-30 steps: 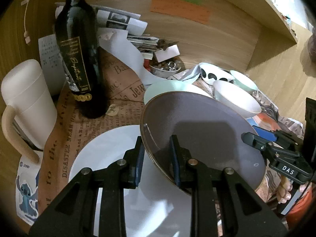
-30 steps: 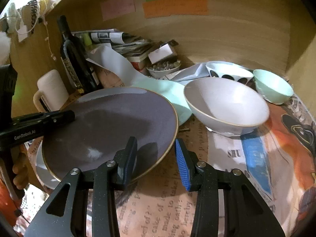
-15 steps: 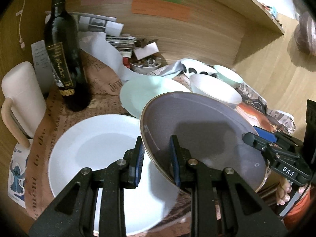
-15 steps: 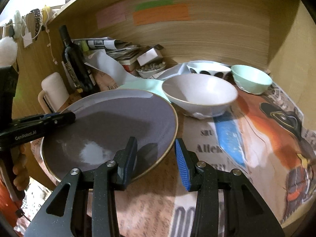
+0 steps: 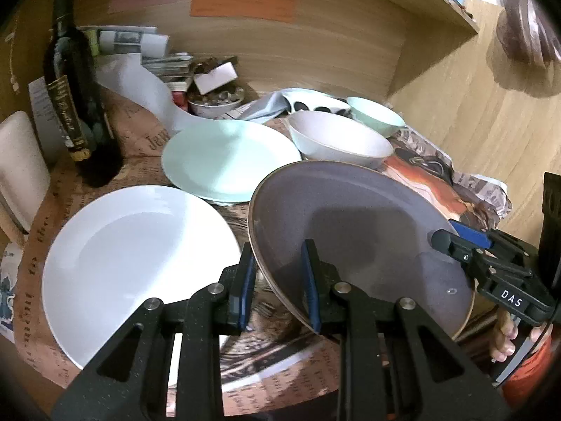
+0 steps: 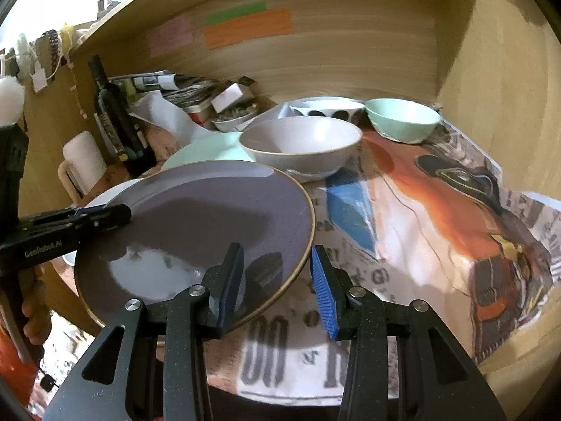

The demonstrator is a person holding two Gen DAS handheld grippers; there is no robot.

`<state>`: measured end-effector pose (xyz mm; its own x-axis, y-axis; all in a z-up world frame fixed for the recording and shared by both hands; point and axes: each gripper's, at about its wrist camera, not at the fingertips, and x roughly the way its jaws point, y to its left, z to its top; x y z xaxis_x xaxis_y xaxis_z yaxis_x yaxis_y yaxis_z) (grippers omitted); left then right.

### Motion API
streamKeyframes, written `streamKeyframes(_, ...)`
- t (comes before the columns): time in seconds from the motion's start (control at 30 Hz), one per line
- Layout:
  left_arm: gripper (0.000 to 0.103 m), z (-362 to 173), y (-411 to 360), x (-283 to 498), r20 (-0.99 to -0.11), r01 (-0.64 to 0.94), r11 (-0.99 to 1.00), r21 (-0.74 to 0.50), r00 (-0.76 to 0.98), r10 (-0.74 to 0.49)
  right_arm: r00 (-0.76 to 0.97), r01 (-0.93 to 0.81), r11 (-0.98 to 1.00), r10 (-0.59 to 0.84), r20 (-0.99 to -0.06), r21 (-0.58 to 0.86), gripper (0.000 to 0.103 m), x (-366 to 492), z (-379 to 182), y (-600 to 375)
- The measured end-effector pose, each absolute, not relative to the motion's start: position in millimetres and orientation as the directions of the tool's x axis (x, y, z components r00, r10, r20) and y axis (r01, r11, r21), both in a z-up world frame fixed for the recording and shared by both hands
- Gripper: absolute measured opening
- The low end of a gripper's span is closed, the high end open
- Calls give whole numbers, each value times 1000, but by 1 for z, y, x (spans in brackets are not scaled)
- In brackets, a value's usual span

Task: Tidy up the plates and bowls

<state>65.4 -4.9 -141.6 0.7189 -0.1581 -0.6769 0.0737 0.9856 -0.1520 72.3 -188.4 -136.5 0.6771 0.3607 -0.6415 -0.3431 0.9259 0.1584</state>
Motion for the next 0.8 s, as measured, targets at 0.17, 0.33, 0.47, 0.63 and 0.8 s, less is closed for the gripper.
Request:
streamKeyframes(0.17, 25, -147, -18, 69, -689, 89, 983, -162, 703, -177, 678, -319, 933, 348, -647, 167, 36, 72, -140, -201)
streamKeyframes(0.33, 26, -155, -28, 76, -702, 96, 981, -170, 687, -189, 674, -305, 938, 333, -659, 163, 36, 74, -145, -209)
streamKeyframes(0.47, 26, -161, -35, 83, -711, 98, 981, -169, 677, -190, 669, -292, 942, 325, -668, 167, 36, 78, -151, -215)
streamKeyframes(0.63, 26, -167, -41, 93, -723, 100, 981, -168, 663, -192, 661, -280, 944, 320, -679, 173, 36, 84, -156, -221)
streamKeyframes(0.8, 26, -169, -43, 97, -723, 99, 985, -139, 670, -169, 649, -283, 943, 321, -690, 172, 36, 91, -162, -220)
